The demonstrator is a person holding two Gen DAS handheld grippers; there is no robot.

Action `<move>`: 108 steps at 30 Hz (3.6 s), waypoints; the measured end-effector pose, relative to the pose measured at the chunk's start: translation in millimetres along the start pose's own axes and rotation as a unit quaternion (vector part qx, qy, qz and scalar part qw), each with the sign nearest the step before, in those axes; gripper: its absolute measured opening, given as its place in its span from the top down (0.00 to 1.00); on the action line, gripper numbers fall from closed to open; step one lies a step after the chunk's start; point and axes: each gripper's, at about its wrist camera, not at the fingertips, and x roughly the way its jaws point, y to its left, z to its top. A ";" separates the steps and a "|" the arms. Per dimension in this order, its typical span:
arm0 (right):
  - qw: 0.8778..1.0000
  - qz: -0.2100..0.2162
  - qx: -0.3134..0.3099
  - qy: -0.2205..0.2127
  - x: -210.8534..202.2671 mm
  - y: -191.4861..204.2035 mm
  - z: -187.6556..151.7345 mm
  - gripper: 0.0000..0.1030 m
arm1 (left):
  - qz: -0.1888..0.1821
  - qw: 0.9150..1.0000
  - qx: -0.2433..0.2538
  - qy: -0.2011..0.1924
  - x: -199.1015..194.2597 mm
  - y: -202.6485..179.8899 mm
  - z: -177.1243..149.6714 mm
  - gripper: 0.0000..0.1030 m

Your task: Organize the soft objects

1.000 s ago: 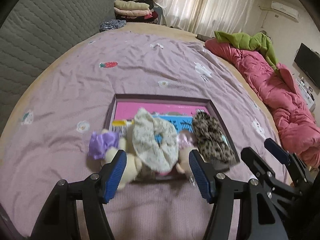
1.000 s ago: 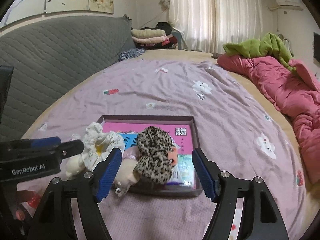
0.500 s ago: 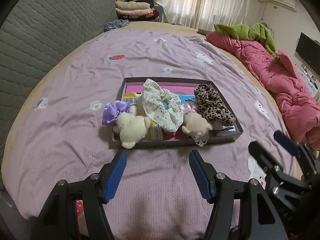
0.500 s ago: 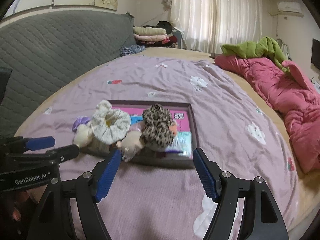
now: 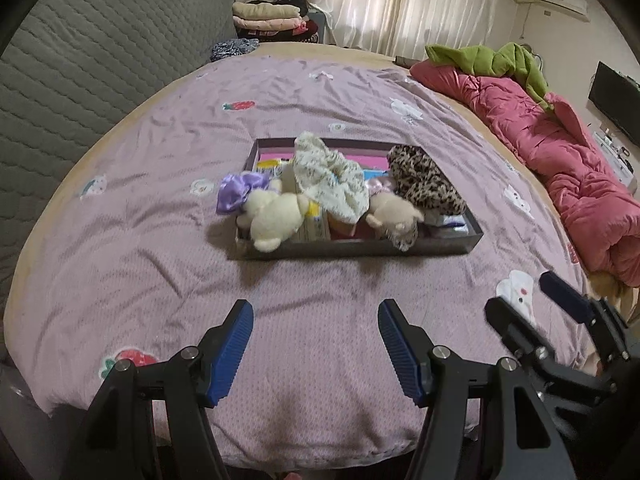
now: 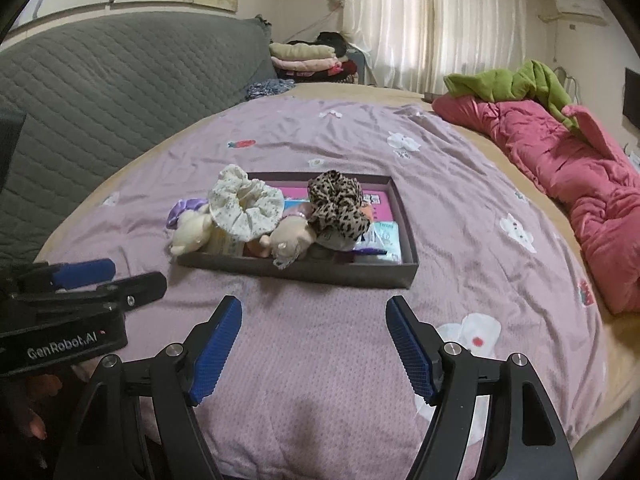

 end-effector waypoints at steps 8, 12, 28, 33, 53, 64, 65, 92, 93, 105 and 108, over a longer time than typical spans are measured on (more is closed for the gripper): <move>1.000 0.002 0.010 -0.001 -2.1 -1.9 -9.9 0.26 | 0.001 1.000 -0.007 0.007 4.0 4.7 -11.9 0.37; 1.000 0.006 0.016 0.002 -0.8 -3.7 -13.0 0.26 | 0.003 1.000 -0.005 0.010 7.6 4.9 -14.7 0.37; 0.999 0.017 0.033 0.024 22.1 -10.6 -23.3 0.26 | 0.013 0.999 0.009 0.028 29.9 -0.7 -25.7 0.37; 0.999 0.021 0.037 0.026 27.0 -12.3 -24.5 0.26 | 0.013 0.999 0.010 0.029 34.5 -1.8 -24.8 0.37; 0.999 0.021 0.028 0.029 32.8 -7.9 -25.7 0.26 | 0.014 0.999 0.007 0.035 41.9 1.2 -26.6 0.37; 0.999 0.021 0.028 0.028 30.7 -6.9 -25.0 0.26 | 0.014 0.999 0.007 0.033 41.5 0.5 -25.4 0.37; 0.999 0.021 0.027 0.028 30.4 -6.7 -24.7 0.26 | 0.016 0.999 0.007 0.032 41.3 0.4 -25.2 0.37; 0.999 0.019 0.035 0.029 30.0 -11.5 -26.1 0.26 | 0.020 0.999 0.006 0.031 37.6 0.2 -23.5 0.37; 0.999 0.018 0.035 0.028 29.7 -11.4 -26.3 0.26 | 0.020 0.999 0.006 0.032 37.5 0.0 -23.9 0.37; 0.999 0.017 0.036 0.028 30.0 -11.6 -24.8 0.26 | 0.022 0.999 0.008 0.033 35.6 -1.0 -24.6 0.37; 0.999 0.017 0.037 0.028 30.3 -11.8 -24.9 0.26 | 0.022 0.999 0.008 0.033 35.9 -1.1 -24.8 0.37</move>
